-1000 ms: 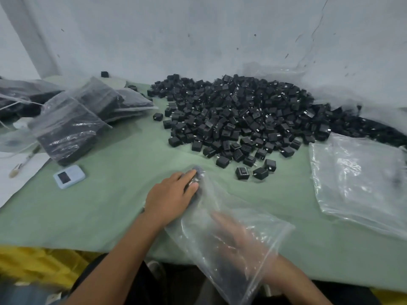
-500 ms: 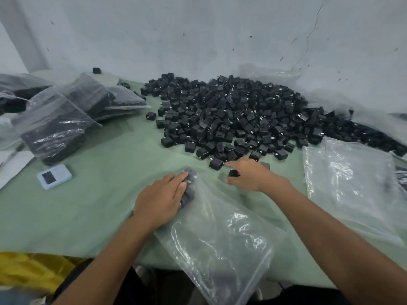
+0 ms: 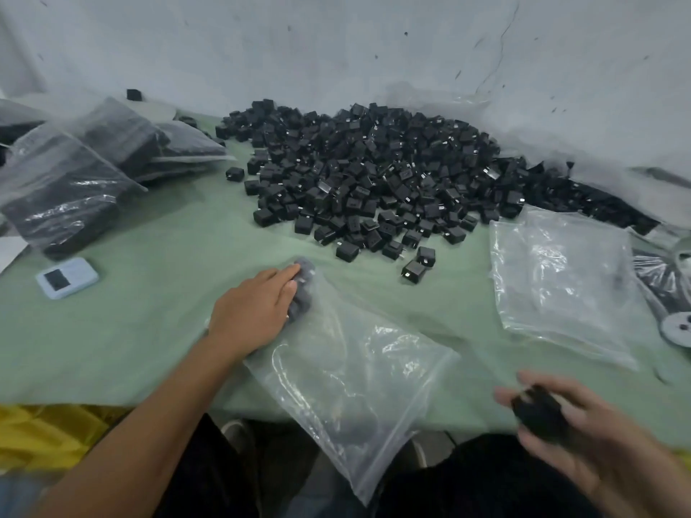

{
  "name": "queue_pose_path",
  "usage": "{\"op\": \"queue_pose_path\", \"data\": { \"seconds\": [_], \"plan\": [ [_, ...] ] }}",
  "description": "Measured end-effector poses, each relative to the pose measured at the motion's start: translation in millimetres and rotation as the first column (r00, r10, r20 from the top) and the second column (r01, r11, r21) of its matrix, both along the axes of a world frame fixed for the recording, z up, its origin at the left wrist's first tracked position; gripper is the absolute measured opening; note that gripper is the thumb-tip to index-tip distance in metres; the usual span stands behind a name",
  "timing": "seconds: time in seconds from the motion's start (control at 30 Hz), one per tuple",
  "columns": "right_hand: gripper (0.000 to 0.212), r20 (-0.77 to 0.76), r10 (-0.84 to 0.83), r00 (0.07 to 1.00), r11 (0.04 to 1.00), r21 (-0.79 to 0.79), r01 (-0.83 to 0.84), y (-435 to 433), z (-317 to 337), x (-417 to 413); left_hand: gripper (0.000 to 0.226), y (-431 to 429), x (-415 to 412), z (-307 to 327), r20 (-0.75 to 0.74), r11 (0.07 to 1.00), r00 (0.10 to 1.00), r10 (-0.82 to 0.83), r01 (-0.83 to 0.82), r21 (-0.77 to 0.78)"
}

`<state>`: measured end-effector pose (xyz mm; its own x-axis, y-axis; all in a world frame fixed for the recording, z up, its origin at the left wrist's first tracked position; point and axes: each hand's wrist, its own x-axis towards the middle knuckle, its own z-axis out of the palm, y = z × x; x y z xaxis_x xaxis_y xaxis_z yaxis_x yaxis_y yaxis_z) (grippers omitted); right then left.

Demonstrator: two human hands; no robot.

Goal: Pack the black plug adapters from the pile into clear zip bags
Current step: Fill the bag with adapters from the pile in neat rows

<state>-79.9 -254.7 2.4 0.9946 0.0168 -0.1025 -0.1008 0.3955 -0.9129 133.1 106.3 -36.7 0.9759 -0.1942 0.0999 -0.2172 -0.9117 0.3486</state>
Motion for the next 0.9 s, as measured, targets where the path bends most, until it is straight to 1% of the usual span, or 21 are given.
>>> {"op": "queue_pose_path", "data": {
  "seconds": [0.03,0.07,0.1,0.13,0.17,0.2,0.23,0.3,0.33,0.4,0.43,0.47,0.5,0.57,0.6,0.67,0.7,0.73,0.8,0.87,0.9],
  "plan": [
    [0.046,-0.101,0.059,0.993,0.987,0.158,-0.042,6,-5,-21,0.047,0,0,0,-0.004,1.0,1.0,0.003,-0.003,0.003],
    [0.043,-0.154,0.144,0.978,0.962,0.252,-0.102,23,-13,-32,0.047,0,0,0,-0.008,1.0,1.0,0.005,-0.005,0.004],
    [0.041,-0.222,0.141,0.965,0.967,0.242,-0.086,41,-20,-35,0.047,0,1,1,-0.015,1.0,1.0,0.006,-0.006,0.003],
    [0.045,-0.246,0.162,0.956,0.958,0.272,-0.093,58,-29,-30,0.048,1,1,1,-0.023,1.0,1.0,0.003,-0.003,0.0],
    [0.047,-0.31,0.204,0.928,0.93,0.358,-0.085,73,-34,-24,0.048,0,1,2,-0.03,1.0,1.0,-0.001,0.001,-0.004],
    [0.046,-0.341,0.126,0.932,0.942,0.334,-0.005,86,-35,-17,0.048,0,1,2,-0.034,1.0,0.999,-0.005,0.004,-0.008],
    [0.042,-0.357,0.019,0.934,0.956,0.281,0.088,99,-30,-8,0.048,0,1,2,-0.033,1.0,0.999,-0.007,0.007,-0.011],
    [0.033,-0.338,-0.059,0.939,0.952,0.263,0.155,121,-20,16,0.048,1,0,2,-0.022,1.0,1.0,-0.009,0.009,-0.013],
    [0.029,-0.357,-0.078,0.931,0.939,0.287,0.188,131,-17,27,0.048,1,0,2,-0.016,1.0,1.0,-0.009,0.009,-0.012],
    [0.027,-0.386,-0.055,0.921,0.896,0.388,0.216,142,-10,46,0.048,1,0,2,-0.008,1.0,1.0,-0.01,0.01,-0.007],
    [0.024,-0.361,-0.002,0.933,0.883,0.437,0.171,146,-8,55,0.048,0,0,2,-0.006,1.0,1.0,-0.01,0.01,-0.002],
    [0.019,-0.337,0.052,0.94,0.887,0.448,0.112,151,-5,64,0.048,0,0,1,-0.003,1.0,1.0,-0.01,0.01,0.002],
    [0.017,-0.322,0.075,0.944,0.915,0.398,0.063,156,-7,74,0.048,1,0,1,0.0,1.0,1.0,-0.01,0.01,0.003],
    [0.023,-0.289,0.071,0.955,0.969,0.245,0.002,168,-9,94,0.047,1,0,0,0.004,1.0,1.0,-0.016,0.016,-0.004],
    [0.026,-0.269,0.066,0.961,0.984,0.179,-0.018,175,-10,103,0.047,1,0,0,0.004,1.0,1.0,-0.019,0.019,-0.007],
    [0.016,-0.186,0.043,0.982,0.999,0.04,-0.037,185,-11,118,0.046,1,0,1,0.006,1.0,1.0,-0.018,0.018,-0.011],
    [0.021,-0.132,0.01,0.991,0.996,-0.083,-0.021,189,-13,125,0.046,1,0,1,0.009,1.0,1.0,-0.016,0.016,-0.013],
    [0.021,-0.088,-0.025,0.996,0.976,-0.219,0.005,193,-14,133,0.046,1,0,1,0.013,1.0,1.0,-0.015,0.015,-0.016],
    [0.013,-0.037,-0.035,0.999,0.884,-0.467,0.014,202,-13,146,0.046,1,-1,0,0.024,1.0,1.0,-0.014,0.015,-0.016],
    [0.023,-0.023,-0.013,1.0,0.796,-0.605,-0.004,208,-15,160,0.046,1,-1,1,0.029,1.0,1.0,-0.009,0.01,-0.008],
    [0.023,0.013,-0.019,1.0,0.742,-0.67,0.022,209,-15,165,0.046,0,-1,2,0.029,1.0,1.0,-0.007,0.007,-0.006]
  ]
}}
